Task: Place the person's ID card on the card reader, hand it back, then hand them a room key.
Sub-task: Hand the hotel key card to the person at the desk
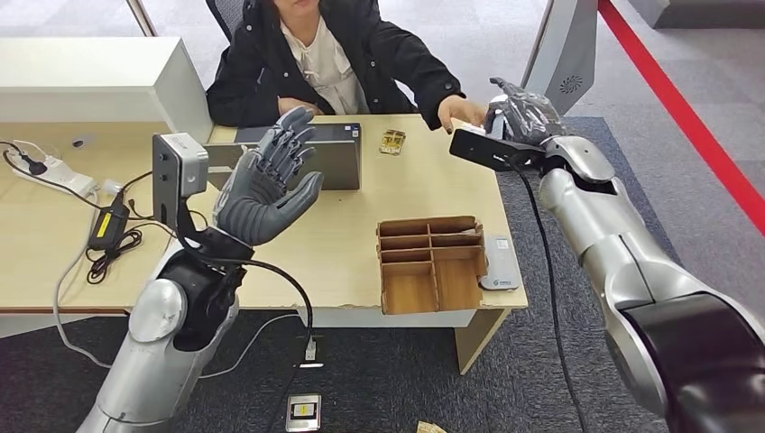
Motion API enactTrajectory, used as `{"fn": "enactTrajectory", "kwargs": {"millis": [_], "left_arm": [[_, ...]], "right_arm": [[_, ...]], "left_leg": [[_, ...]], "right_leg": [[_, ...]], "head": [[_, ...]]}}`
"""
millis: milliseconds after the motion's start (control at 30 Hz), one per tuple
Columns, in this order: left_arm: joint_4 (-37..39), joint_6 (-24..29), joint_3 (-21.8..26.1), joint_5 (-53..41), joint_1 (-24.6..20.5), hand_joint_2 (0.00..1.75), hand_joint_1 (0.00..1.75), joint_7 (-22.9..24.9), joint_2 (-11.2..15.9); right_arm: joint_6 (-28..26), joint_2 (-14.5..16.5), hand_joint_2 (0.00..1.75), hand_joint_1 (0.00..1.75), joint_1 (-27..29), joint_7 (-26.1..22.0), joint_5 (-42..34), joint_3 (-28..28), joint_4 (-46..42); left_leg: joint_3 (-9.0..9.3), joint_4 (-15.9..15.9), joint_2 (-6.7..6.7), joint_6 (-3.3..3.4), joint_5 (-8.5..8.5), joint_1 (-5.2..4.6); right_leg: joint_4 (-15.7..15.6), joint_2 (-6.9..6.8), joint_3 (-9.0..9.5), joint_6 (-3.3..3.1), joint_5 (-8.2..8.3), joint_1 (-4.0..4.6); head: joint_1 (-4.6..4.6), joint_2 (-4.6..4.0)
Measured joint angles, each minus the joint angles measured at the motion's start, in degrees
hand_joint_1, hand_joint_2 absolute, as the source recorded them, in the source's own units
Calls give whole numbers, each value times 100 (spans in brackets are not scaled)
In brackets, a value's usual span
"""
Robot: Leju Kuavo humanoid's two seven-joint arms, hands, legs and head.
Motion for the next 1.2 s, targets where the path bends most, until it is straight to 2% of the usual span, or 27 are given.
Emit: {"fn": "enactTrajectory", "kwargs": {"millis": [367, 500, 933, 1100, 1200], "left_arm": [[346, 115, -50, 70, -225, 175, 0, -116, -149], [439, 211, -91, 115, -293, 175, 0, -148, -193], [748, 595, -273, 339, -534, 175, 0, -223, -242], [854, 713, -277, 282, -545, 175, 0, -318, -242], [908, 814, -277, 228, -536, 175, 0, -381, -241]], "right_arm": [[178, 332, 175, 175, -234, 462, 125, 114, 291], [176, 379, 175, 3, -249, 622, 178, 115, 378], [-379, 375, 175, 0, -249, 402, -145, 103, 543], [-741, 331, 175, 0, -251, -98, -588, 40, 527], [-741, 312, 175, 0, -258, -523, -1020, -55, 474]], "left_leg": [[0, 1, 0, 0, 0, 0], [0, 2, 0, 0, 0, 0], [2, 2, 1, 0, 0, 0], [1, 3, 2, 0, 0, 0], [1, 2, 1, 0, 0, 0]], "right_leg": [[0, 0, -1, 0, 0, 0], [-1, 0, -1, 0, 0, 0], [0, 1, -2, 0, 1, 0], [0, 1, -2, 0, 0, 0], [0, 1, -1, 0, 0, 0]], "head": [[0, 0], [-1, 0], [0, 0], [-1, 0], [-1, 0]]}}
